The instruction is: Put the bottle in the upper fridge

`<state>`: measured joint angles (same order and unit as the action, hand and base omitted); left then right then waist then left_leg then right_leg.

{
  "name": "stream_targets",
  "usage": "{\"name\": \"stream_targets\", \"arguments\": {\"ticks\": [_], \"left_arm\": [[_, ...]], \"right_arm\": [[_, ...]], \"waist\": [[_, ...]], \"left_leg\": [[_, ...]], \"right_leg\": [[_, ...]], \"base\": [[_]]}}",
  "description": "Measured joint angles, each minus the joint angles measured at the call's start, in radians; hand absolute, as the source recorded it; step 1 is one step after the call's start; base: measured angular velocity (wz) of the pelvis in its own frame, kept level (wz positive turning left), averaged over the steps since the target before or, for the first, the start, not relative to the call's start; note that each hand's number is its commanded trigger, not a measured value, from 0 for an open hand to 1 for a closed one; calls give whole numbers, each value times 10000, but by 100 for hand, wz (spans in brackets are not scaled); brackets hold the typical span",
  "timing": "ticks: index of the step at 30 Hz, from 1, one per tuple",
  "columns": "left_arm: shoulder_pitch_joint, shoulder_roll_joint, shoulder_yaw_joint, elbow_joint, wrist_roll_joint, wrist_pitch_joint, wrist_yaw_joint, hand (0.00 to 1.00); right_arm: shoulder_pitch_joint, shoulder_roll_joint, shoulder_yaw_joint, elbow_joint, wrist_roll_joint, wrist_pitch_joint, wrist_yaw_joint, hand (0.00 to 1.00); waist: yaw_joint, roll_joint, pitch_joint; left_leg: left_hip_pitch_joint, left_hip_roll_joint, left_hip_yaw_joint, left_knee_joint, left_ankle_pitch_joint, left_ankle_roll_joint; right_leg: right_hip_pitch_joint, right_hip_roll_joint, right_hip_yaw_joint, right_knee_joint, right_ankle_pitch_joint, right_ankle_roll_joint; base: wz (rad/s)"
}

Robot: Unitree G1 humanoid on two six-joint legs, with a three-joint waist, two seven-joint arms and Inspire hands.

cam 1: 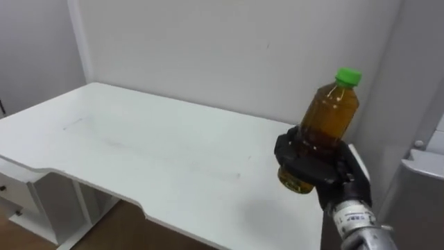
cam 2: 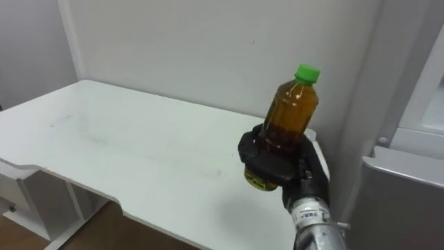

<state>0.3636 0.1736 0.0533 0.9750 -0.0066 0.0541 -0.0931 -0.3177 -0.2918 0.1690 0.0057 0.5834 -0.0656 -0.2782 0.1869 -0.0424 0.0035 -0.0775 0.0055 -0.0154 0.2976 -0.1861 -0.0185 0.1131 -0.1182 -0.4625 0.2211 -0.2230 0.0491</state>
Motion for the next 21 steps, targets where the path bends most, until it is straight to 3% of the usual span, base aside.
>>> {"name": "stream_targets", "arguments": {"ticks": [6,16,21], "left_arm": [[-18,14,22,216,2,-163,-2,0],[2,18,43,270,-7,-171,-5,0],[-235,70,124,395,9,-170,-8,0]], "right_arm": [[0,-419,-260,-808,-4,4,344,100],[0,-1061,-838,-1822,-207,61,665,100],[0,-1122,-1309,-1938,-965,148,720,100]], "waist": [[-289,-79,-42],[-749,-196,2],[-1020,-267,26]], "left_leg": [[422,3,108,-226,9,-5],[665,30,283,-318,8,-5],[699,36,271,-296,4,-8]], "right_leg": [[242,-22,99,-11,-2,3],[367,-33,299,-12,-6,10],[427,-19,296,-25,-14,24]], "base": [[-6],[-5],[1]]}}
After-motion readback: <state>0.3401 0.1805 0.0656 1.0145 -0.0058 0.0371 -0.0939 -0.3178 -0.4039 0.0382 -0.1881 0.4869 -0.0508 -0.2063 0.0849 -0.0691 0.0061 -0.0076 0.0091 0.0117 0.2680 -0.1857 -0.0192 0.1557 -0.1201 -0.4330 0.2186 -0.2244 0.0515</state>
